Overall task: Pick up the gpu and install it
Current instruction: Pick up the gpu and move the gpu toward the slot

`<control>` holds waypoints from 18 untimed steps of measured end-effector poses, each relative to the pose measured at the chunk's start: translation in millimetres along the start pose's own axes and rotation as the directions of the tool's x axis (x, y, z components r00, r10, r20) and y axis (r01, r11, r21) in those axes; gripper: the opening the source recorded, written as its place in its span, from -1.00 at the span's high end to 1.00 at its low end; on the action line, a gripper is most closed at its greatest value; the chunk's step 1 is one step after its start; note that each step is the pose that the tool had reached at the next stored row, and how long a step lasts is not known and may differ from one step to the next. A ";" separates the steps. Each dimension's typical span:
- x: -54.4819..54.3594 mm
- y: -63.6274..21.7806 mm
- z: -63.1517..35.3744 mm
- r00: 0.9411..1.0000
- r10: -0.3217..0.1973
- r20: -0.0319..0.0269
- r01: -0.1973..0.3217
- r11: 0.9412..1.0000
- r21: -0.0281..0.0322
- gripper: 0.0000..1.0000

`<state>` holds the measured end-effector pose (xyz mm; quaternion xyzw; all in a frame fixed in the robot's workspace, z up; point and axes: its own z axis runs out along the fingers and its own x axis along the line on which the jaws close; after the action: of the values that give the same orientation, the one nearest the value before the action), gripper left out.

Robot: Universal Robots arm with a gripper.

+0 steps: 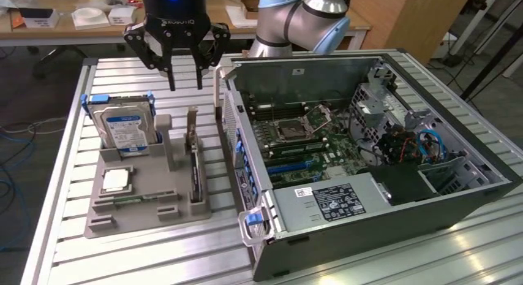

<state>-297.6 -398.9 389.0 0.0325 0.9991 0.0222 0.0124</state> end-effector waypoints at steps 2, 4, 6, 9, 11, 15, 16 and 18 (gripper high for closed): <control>0.0 0.0 0.0 1.000 0.000 0.000 0.000 1.000 0.000 0.06; 0.0 0.0 0.0 1.000 0.000 0.000 0.000 1.000 0.000 0.06; 0.0 0.0 0.0 1.000 0.000 0.000 0.000 1.000 0.000 0.06; 0.0 0.0 0.0 1.000 0.000 0.000 0.000 1.000 0.000 0.06; 0.0 0.0 0.0 1.000 0.000 0.000 0.000 1.000 0.000 0.06; 0.0 0.0 0.0 1.000 0.000 0.000 0.000 1.000 0.000 -0.09; 0.0 0.0 0.0 1.000 0.000 0.000 0.000 1.000 0.000 -0.09; 0.0 0.0 0.0 1.000 0.000 0.000 0.000 1.000 0.000 -0.09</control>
<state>-297.6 -398.9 389.0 0.0325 0.9992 0.0221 0.0123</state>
